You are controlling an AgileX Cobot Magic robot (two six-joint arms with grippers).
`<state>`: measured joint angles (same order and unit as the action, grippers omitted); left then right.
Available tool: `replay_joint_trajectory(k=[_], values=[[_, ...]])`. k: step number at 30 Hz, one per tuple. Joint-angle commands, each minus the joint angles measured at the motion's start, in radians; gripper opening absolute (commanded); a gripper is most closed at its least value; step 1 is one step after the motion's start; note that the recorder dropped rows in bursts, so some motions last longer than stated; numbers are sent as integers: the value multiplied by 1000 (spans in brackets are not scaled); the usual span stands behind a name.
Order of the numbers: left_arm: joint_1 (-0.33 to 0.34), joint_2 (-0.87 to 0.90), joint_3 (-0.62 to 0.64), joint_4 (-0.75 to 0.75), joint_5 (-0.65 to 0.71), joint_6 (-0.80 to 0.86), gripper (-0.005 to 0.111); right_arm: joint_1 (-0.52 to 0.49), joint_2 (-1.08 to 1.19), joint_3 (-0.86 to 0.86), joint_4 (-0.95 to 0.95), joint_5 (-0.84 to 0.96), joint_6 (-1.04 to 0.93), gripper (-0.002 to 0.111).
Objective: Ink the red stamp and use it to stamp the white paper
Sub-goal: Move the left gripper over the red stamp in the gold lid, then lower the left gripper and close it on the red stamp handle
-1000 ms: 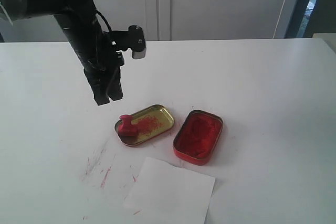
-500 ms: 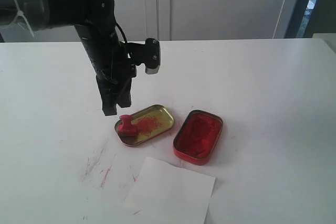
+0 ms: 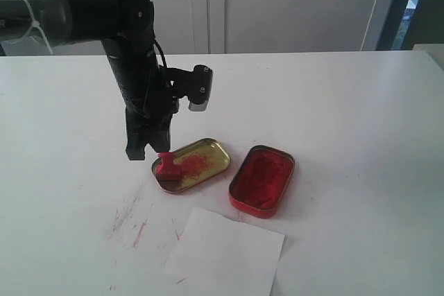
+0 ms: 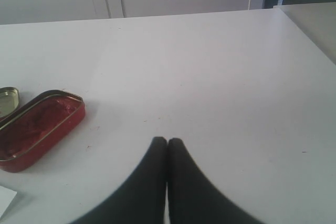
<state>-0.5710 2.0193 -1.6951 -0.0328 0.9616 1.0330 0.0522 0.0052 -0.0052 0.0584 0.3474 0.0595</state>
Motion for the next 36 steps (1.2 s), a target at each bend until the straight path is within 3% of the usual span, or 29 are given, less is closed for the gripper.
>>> replay_joint_trajectory(k=[1, 7, 10, 36], values=[[-4, -2, -4, -16, -3, 22, 2, -4, -5, 5, -7, -7, 1, 0], [-4, -2, -4, -19, -5, 74, 28, -4, -5, 5, -7, -7, 1, 0], [-4, -2, -4, -19, -11, 74, 35, -4, -5, 5, -7, -7, 1, 0], [-4, 67, -4, -21, -35, 118, 37, -4, -5, 5, -7, -7, -13, 0]])
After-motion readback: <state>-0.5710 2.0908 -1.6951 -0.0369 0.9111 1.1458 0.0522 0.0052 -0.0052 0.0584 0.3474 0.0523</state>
